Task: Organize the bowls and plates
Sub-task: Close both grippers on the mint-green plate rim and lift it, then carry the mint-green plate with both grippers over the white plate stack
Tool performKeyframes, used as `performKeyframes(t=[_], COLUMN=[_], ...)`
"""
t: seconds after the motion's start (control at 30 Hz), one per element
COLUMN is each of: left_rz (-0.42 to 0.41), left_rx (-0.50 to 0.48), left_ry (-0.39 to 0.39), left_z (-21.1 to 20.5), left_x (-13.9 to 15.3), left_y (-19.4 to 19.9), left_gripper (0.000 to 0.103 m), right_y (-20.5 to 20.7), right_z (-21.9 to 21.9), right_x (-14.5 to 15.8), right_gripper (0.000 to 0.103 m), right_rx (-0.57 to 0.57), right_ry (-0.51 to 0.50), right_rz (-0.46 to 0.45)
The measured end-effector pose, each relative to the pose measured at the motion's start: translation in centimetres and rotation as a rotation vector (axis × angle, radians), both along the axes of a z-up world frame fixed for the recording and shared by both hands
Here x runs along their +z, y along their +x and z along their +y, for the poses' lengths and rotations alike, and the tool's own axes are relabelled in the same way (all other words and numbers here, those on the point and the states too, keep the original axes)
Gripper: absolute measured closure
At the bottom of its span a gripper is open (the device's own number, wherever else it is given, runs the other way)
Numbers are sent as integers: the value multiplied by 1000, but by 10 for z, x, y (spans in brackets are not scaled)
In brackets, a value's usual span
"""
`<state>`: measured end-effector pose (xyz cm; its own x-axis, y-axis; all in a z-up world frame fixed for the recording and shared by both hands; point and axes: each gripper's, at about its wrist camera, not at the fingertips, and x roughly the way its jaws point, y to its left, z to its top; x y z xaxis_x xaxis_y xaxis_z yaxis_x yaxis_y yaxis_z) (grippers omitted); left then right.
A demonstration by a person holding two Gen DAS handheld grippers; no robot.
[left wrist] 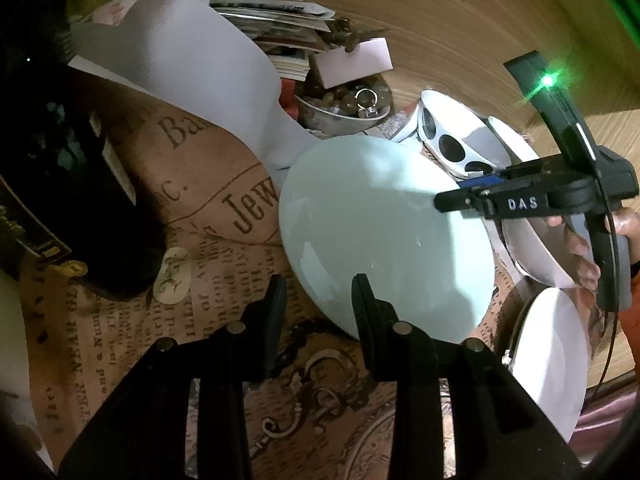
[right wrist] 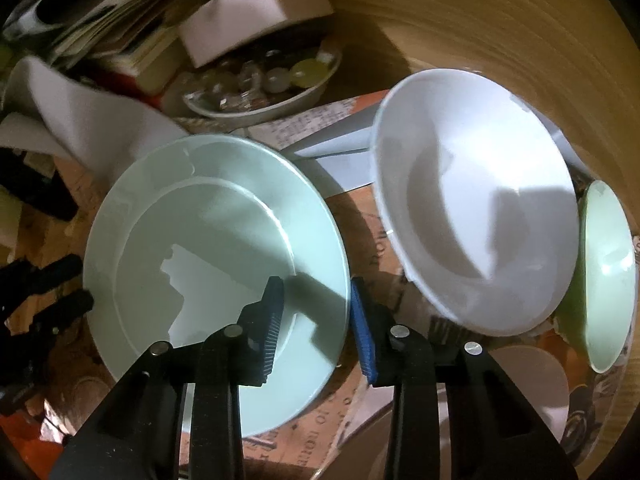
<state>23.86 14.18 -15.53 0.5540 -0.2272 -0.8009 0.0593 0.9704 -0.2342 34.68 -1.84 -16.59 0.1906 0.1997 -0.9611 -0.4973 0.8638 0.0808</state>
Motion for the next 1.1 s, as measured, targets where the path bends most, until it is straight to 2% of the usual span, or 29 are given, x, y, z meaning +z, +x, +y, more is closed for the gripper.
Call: performKeyframes(t=[0.2,0.37,0.5,0.57,0.73,1.1], left_rz=[12,26,31,28,33,-44], left_rx=[6,-4,-31,-28,-19,14], left_ry=[4,-11,-18,-2,-1,0], left_z=[3,3,-3,-6,-6,-1], left_x=[-6,-12,-13,-13,-10,12], left_y=[3,8,11,12,11,-11], left_gripper=[69,73,79,79,79,79], right_y=[-2,-5,-9,-7,-12,-35], right_z=[10,17,23,25,19,3], right_x=[-5,-9,-8,-5,-3,19], right_gripper=[71,70,71,72,76,79], right_rx=[14,18,24,21,-3,-28], right_ry=[-35,-47,-51,-49,-5,83], right_rz=[-11,-20,-39,-49,-57,-107])
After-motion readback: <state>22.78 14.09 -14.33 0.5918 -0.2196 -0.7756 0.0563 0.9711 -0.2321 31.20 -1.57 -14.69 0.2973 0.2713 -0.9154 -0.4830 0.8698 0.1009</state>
